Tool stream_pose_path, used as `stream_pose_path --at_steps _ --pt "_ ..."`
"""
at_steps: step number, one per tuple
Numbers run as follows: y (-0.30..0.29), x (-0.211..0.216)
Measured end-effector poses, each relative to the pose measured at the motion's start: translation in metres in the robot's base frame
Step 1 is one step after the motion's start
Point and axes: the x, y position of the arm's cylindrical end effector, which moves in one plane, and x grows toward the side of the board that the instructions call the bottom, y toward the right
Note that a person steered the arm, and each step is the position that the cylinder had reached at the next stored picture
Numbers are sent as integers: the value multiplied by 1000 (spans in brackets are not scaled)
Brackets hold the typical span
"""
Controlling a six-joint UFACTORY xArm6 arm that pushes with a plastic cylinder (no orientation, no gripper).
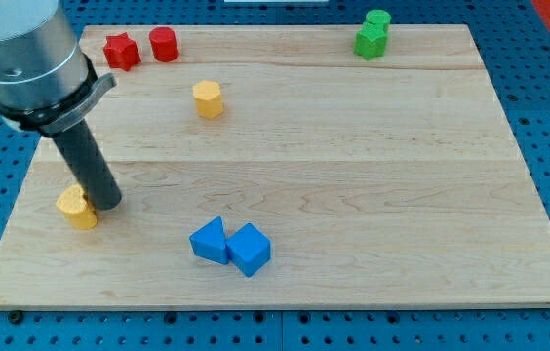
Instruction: Push yellow hexagon to the top of the yellow heart
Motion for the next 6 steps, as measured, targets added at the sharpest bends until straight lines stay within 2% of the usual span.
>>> stream_pose_path --at_steps 4,5,6 --pt "139 -144" --pt "131 -166" --pt "112 -145"
